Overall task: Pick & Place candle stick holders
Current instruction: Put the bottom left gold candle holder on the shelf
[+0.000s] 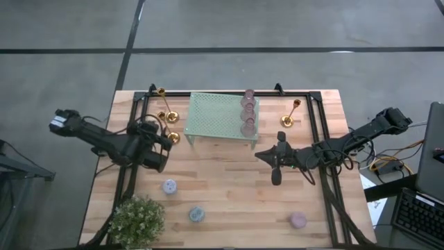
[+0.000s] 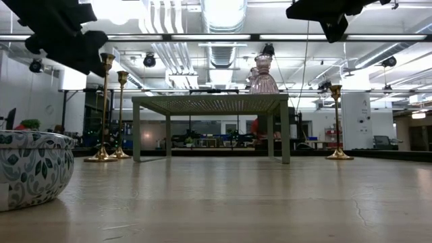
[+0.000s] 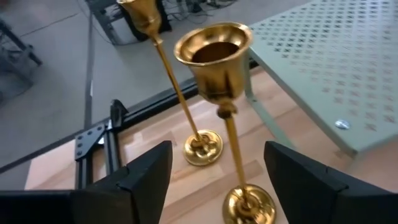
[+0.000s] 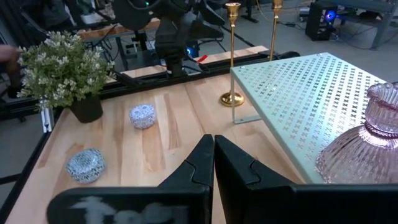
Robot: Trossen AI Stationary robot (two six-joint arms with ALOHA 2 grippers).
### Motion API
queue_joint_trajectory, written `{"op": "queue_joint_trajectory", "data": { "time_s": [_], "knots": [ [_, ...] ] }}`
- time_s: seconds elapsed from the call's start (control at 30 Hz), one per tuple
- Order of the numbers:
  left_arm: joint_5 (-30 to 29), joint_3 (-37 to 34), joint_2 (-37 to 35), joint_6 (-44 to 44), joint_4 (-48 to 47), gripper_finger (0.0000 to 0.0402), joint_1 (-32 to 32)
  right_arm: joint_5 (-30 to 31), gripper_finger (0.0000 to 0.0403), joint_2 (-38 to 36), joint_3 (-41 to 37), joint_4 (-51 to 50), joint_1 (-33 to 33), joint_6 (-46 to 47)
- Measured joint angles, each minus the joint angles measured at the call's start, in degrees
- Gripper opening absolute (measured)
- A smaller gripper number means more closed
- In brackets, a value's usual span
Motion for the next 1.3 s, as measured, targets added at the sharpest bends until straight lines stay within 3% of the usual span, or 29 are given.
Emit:
{"op": "queue_joint_trajectory", "data": {
  "time_s": [0.23,0.47,0.8,1.03,1.3],
  "knots": [
    [0.7,-1.1,-0.1,0.8,3.3,0.0249,3.4,0.0,0.0008,0.0,0.0,0.3,0.0,-0.7],
    [0.9,-1.5,-0.1,7.5,10.2,0.0247,4.8,0.0,0.0008,0.0,0.0,0.5,0.0,-0.7],
    [0.4,-1.6,-0.1,11.9,12.2,0.0219,8.9,0.0,0.0008,0.0,0.0,0.7,0.0,-1.3],
    [0.3,-1.6,-0.1,20.5,18.1,0.0162,9.8,0.0,0.0008,0.0,0.0,0.8,0.0,-1.4],
    [-0.7,-1.6,-0.1,23.0,18.5,0.0054,9.9,0.0,0.0008,0.0,0.0,0.8,0.0,-1.4]
  ]
}}
